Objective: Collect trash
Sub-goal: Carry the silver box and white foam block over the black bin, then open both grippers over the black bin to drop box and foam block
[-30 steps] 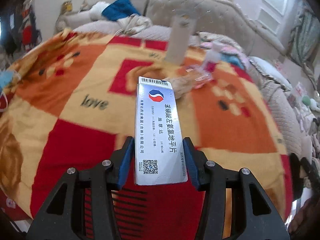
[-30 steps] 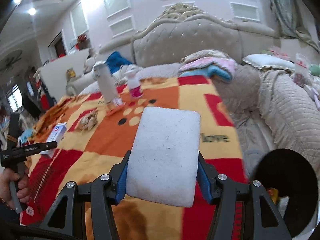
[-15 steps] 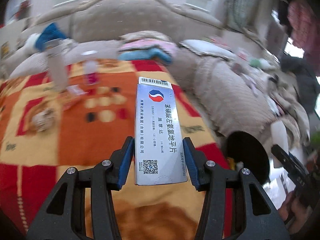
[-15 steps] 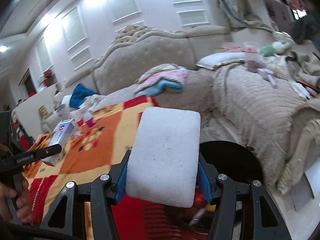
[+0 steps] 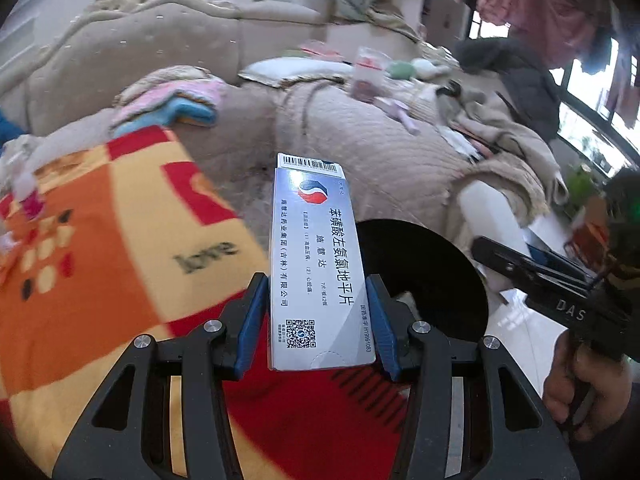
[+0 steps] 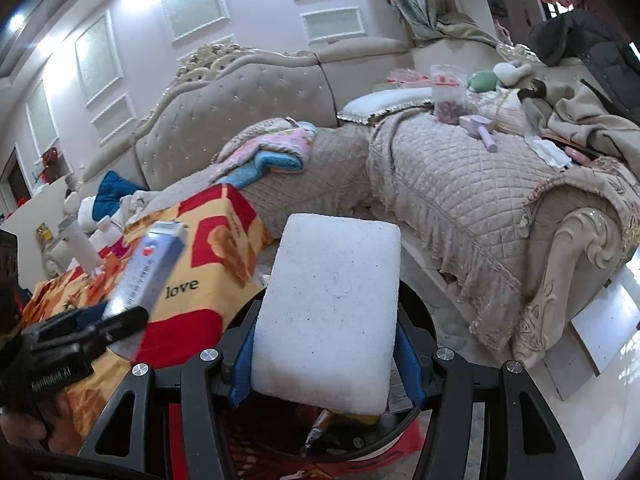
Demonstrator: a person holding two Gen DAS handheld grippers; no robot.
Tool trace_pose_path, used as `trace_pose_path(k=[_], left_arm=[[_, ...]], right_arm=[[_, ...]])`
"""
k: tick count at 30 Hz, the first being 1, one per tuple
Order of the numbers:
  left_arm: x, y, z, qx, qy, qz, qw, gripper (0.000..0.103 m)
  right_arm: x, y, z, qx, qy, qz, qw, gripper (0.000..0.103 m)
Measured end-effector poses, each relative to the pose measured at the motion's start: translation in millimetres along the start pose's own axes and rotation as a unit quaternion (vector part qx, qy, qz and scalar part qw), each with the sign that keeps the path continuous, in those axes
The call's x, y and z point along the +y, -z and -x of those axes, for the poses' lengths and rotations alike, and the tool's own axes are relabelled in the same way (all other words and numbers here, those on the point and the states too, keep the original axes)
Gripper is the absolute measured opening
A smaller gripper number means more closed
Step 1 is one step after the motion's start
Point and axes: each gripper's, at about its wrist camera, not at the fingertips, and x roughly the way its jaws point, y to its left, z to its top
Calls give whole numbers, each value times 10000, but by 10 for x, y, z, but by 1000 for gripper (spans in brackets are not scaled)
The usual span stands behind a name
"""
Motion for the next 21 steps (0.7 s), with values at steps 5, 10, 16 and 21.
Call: trace_pose_path(k=[5, 10, 16, 21], left_arm=[[-44, -58, -205, 126, 351, 95, 9993, 48], [-98, -79, -306, 237, 592, 80, 9979, 48], [-373, 7, -402, 442, 371, -495, 9971, 50], [-311, 23, -390, 458, 353, -436, 9974, 50]], right_arm=[[12, -20, -105, 79, 93, -61, 9999, 57], [51, -20, -205, 201, 216, -36, 9996, 57], [-29, -13, -394, 467, 527, -216, 9973, 62], [-159, -23, -421, 465, 494, -552, 9962, 62]])
